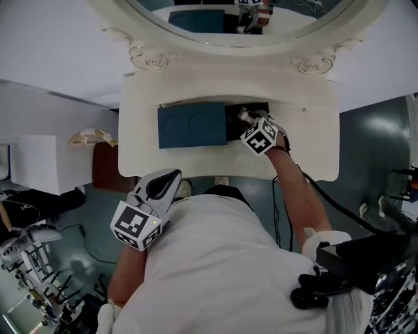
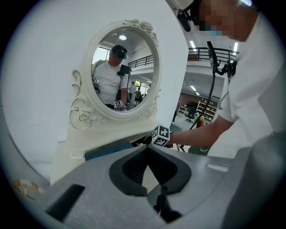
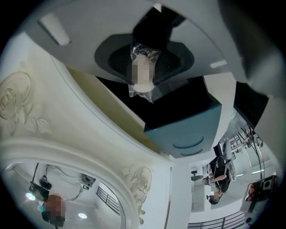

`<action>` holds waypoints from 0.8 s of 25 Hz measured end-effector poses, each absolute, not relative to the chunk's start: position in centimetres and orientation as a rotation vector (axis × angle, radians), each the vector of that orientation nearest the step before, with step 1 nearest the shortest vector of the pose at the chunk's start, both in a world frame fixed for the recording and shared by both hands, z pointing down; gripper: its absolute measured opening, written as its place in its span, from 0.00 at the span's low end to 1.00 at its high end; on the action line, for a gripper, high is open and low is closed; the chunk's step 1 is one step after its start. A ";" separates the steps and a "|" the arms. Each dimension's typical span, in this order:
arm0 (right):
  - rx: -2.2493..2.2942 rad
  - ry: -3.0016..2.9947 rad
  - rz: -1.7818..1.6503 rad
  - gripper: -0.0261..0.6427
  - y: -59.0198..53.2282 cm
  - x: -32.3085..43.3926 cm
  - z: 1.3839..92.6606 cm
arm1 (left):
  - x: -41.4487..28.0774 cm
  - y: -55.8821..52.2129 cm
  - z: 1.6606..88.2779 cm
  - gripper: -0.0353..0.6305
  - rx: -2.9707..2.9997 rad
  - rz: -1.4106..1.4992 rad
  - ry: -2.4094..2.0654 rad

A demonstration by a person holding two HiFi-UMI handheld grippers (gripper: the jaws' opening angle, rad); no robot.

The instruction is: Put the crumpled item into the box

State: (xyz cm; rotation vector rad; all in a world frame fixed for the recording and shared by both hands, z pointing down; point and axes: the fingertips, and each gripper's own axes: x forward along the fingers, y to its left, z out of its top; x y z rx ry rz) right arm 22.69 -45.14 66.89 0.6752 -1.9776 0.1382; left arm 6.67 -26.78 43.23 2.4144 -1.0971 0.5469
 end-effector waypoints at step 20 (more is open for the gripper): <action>0.755 -2.058 0.162 0.36 -43.3 23.0 62.7 | 7.7 -26.5 43.6 0.06 2.457 0.550 -1.001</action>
